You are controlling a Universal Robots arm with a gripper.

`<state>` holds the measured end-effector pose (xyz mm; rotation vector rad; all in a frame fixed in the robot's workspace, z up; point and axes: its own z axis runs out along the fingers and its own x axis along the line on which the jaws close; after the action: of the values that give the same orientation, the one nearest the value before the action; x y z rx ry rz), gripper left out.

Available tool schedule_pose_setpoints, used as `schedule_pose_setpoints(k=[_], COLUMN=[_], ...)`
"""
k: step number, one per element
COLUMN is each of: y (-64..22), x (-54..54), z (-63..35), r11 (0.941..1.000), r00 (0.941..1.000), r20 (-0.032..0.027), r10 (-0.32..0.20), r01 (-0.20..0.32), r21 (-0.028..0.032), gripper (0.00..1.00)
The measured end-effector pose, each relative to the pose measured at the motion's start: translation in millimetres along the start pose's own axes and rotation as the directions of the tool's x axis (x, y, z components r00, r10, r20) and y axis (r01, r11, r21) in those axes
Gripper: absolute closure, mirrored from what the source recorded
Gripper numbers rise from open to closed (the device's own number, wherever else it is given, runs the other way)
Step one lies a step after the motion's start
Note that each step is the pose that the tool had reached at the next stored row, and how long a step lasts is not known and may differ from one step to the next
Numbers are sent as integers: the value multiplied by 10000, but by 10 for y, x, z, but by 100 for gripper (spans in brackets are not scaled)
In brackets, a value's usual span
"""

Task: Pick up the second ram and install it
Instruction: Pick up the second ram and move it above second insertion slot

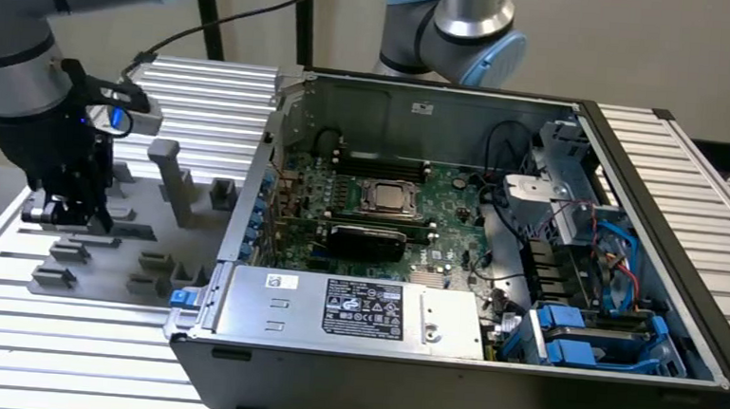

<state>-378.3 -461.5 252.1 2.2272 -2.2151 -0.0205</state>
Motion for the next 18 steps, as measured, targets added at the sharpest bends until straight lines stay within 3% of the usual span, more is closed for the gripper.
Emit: schedule_pose_setpoints(k=[7,18], y=[-89,-527], x=[-2,-5], z=[-341,-845], r11=[10000,10000], r00=[10000,10000], r20=[-2,14], r10=[0,0], r01=[0,0], r21=[-2,1], gripper=[87,87])
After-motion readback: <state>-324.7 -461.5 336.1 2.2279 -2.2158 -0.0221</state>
